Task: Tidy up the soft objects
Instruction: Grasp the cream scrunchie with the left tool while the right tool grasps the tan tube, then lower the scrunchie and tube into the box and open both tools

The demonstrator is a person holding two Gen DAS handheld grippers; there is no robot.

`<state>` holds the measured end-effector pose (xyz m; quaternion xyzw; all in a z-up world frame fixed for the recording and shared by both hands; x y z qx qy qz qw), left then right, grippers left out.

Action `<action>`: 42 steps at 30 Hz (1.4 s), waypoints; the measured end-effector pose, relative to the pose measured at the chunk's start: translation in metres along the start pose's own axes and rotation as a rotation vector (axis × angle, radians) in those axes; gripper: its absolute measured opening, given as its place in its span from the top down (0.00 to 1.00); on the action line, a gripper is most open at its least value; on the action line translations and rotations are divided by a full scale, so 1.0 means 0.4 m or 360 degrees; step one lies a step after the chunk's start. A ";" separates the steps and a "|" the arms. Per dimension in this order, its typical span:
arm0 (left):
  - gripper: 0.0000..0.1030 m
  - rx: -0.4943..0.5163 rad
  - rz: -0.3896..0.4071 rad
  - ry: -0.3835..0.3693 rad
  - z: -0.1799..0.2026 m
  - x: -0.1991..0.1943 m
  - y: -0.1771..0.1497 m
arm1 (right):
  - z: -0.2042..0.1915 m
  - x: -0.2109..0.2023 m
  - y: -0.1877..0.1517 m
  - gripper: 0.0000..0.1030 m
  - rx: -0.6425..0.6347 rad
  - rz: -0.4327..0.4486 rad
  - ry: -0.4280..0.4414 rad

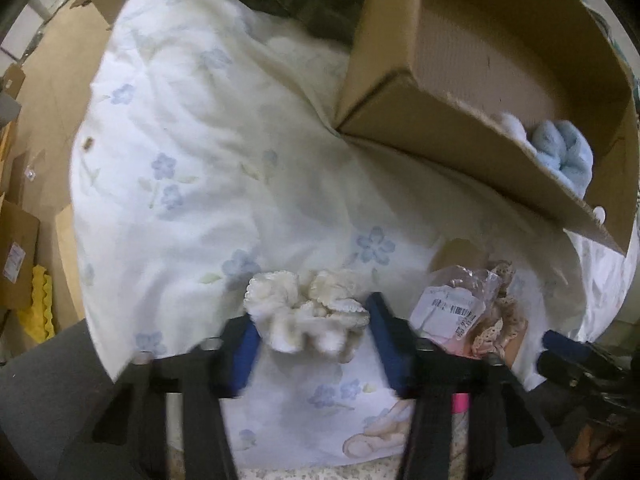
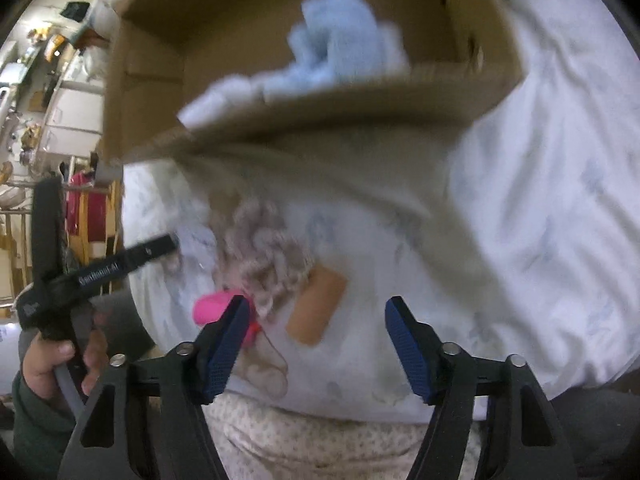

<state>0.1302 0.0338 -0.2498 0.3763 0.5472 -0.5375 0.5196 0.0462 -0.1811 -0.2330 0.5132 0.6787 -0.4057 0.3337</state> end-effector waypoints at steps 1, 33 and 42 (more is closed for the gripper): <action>0.68 0.0009 -0.0009 -0.0003 0.006 0.006 -0.001 | -0.002 0.014 -0.003 0.43 -0.0004 -0.0033 0.0008; 0.84 0.0210 0.0548 -0.0009 0.087 -0.349 -0.062 | -0.121 -0.154 -0.059 0.94 -0.0302 0.0282 0.0063; 0.84 0.0314 0.0660 0.0006 0.151 -0.433 0.007 | -0.147 -0.330 0.033 0.94 -0.0364 0.0611 0.0105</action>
Point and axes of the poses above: each gripper's, at about its wrist camera, not at the fingertips, and x roughly the way its jaws point, z to its right, y to its top, the point moved 9 cm from there along x, roughly the way its jaws point, and after that the axes turned 11 degrees about -z, right-handed, at the moved point
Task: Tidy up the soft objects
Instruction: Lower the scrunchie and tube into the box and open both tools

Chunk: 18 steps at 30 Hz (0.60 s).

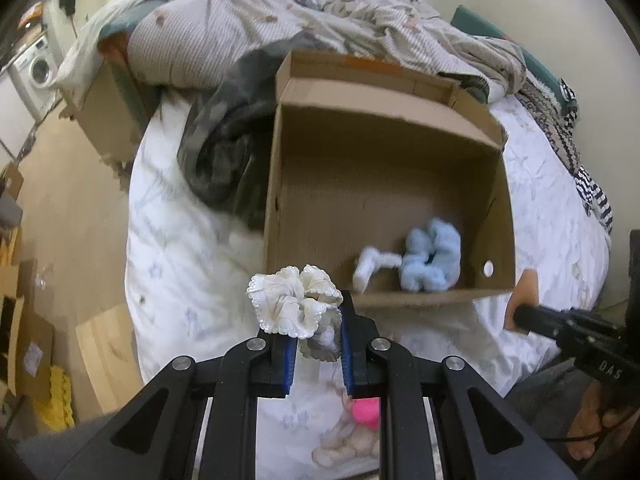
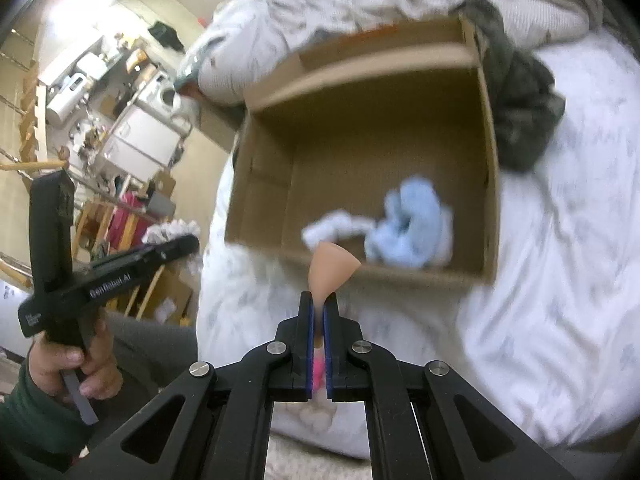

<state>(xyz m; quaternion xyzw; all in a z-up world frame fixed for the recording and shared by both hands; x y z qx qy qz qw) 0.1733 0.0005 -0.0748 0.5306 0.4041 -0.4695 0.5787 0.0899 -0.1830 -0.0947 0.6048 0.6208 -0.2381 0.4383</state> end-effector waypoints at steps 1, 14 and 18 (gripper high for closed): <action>0.84 0.0004 0.0005 -0.0022 0.007 -0.001 0.016 | 0.001 -0.009 0.018 0.94 -0.0007 0.0033 -0.0004; 0.84 0.0086 0.0132 0.0018 0.068 0.074 0.148 | 0.055 0.001 0.170 0.94 0.0015 0.0279 -0.0055; 0.84 0.0098 0.0153 0.0027 0.072 0.119 0.161 | 0.083 0.045 0.173 0.94 0.0066 0.0236 -0.0082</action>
Point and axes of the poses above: each gripper's, at about its wrist camera, not at the fingertips, and x roughly the way its jaws point, z to its right, y to its top, the point moved 9 cm from there along x, roughly the way its jaws point, and after that the axes turned 11 degrees about -z, right-handed, at the moved point
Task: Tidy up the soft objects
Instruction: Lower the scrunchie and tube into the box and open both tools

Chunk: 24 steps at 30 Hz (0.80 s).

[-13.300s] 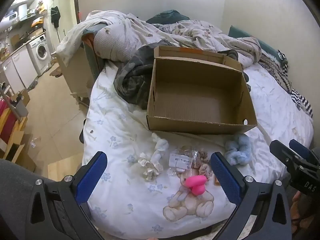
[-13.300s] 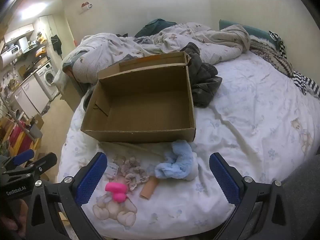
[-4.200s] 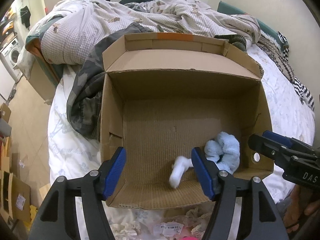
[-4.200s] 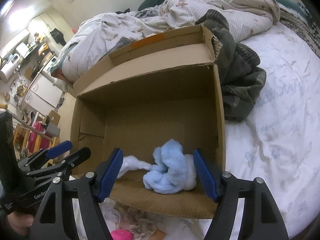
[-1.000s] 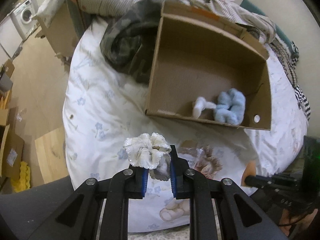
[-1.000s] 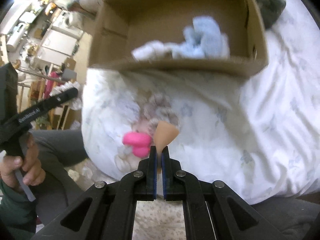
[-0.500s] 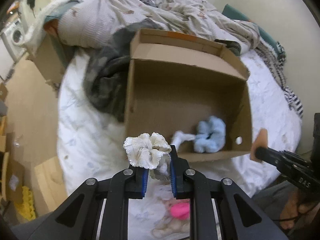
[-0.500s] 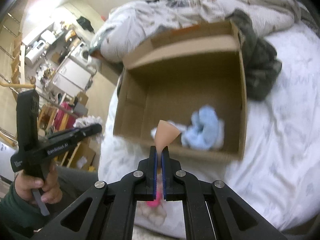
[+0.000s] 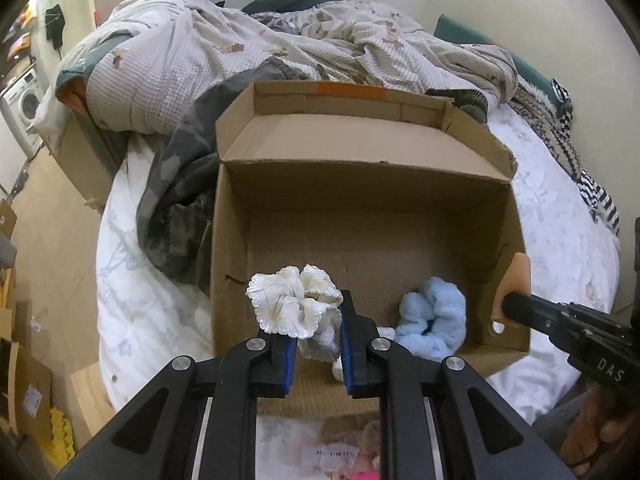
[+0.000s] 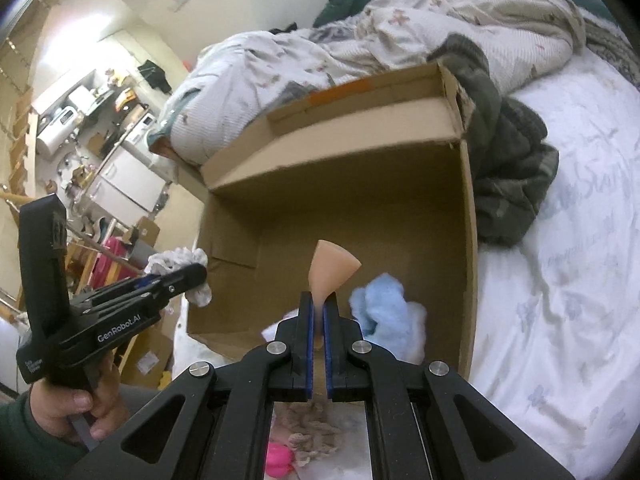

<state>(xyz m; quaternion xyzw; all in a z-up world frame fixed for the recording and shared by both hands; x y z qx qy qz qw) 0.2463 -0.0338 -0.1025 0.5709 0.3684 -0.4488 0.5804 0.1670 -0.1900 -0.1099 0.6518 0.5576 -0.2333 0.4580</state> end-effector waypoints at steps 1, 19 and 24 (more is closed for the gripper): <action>0.84 -0.0003 -0.0001 -0.0003 -0.002 0.009 0.000 | 0.003 0.010 -0.002 0.94 -0.0005 -0.0011 -0.0025; 0.83 0.0047 0.0001 0.0034 0.024 0.080 -0.012 | 0.010 0.112 -0.025 0.94 -0.0044 -0.0195 -0.0151; 0.83 0.0045 -0.0014 0.0044 0.024 0.087 -0.015 | 0.007 0.122 -0.014 0.94 -0.0035 -0.0208 -0.0153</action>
Point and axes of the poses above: each gripper's, at about its wrist camera, not at the fingertips, and x roughly the way its jaws point, z to its right, y to its top, the point moved 9 cm from there along x, roughly the way its jaws point, and after that the axes turned 11 degrees about -z, right-handed, at the moved point
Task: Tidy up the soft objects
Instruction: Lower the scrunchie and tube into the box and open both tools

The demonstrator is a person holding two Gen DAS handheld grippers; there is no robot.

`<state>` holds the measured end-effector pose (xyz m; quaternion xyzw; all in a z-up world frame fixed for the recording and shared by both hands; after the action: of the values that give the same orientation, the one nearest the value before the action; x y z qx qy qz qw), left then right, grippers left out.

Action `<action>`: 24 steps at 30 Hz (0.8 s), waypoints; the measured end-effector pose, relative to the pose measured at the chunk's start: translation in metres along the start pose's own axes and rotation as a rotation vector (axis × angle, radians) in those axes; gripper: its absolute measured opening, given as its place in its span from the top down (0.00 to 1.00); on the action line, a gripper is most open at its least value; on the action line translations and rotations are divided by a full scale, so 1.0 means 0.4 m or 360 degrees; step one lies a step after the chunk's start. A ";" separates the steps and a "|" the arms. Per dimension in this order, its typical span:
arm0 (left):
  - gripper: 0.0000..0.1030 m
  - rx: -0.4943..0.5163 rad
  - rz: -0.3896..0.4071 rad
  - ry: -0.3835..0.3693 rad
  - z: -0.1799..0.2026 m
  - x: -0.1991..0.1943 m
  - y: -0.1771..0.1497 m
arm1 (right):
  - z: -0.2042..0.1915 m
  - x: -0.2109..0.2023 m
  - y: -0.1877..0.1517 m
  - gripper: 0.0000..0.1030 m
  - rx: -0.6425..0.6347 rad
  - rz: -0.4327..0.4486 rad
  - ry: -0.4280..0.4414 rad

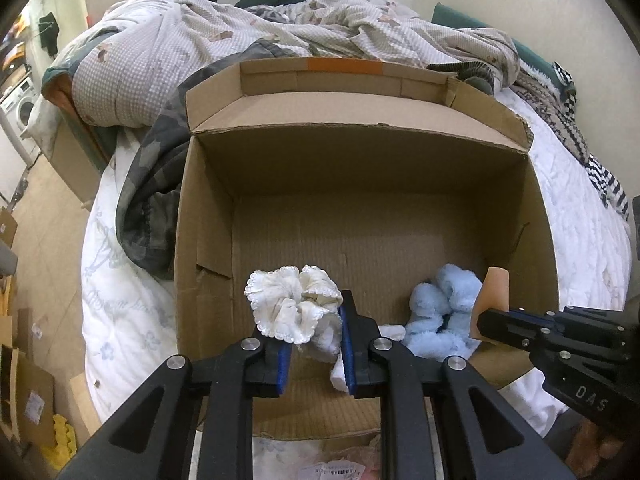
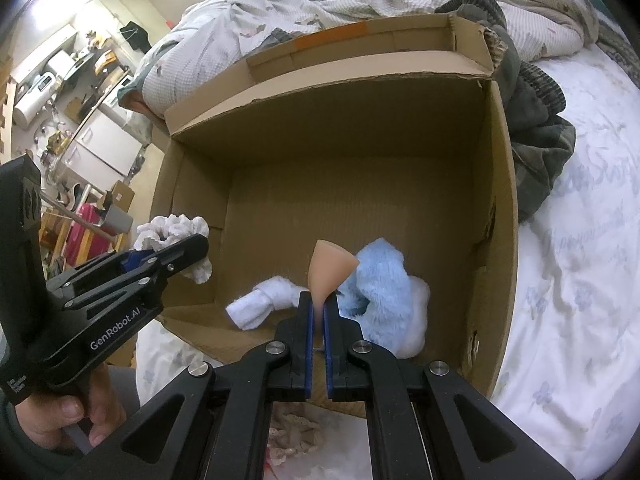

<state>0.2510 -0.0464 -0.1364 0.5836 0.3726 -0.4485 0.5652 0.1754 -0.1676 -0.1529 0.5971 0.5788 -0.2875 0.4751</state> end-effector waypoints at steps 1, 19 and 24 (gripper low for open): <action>0.83 0.0003 0.0000 0.0005 0.000 0.000 0.000 | -0.001 0.000 0.001 0.94 0.0000 -0.0001 0.0001; 0.44 0.0061 0.0037 0.0067 0.010 -0.021 -0.001 | 0.006 0.001 0.001 0.92 0.0023 0.0005 0.0027; 0.41 0.0044 0.0048 0.0075 0.003 -0.027 0.004 | 0.010 -0.007 -0.002 0.76 0.0045 0.0022 0.0042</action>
<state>0.2489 -0.0471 -0.1258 0.6073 0.3708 -0.4310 0.5549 0.1751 -0.1725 -0.1521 0.6114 0.5769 -0.2845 0.4609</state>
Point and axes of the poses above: each gripper's, at about its wrist camera, not at the fingertips, and x roughly the way its jaws point, z to its right, y to its top, the point moved 9 cm from there along x, roughly the way its jaws point, and after that the axes turned 11 degrees about -z, right-handed, at the moved point
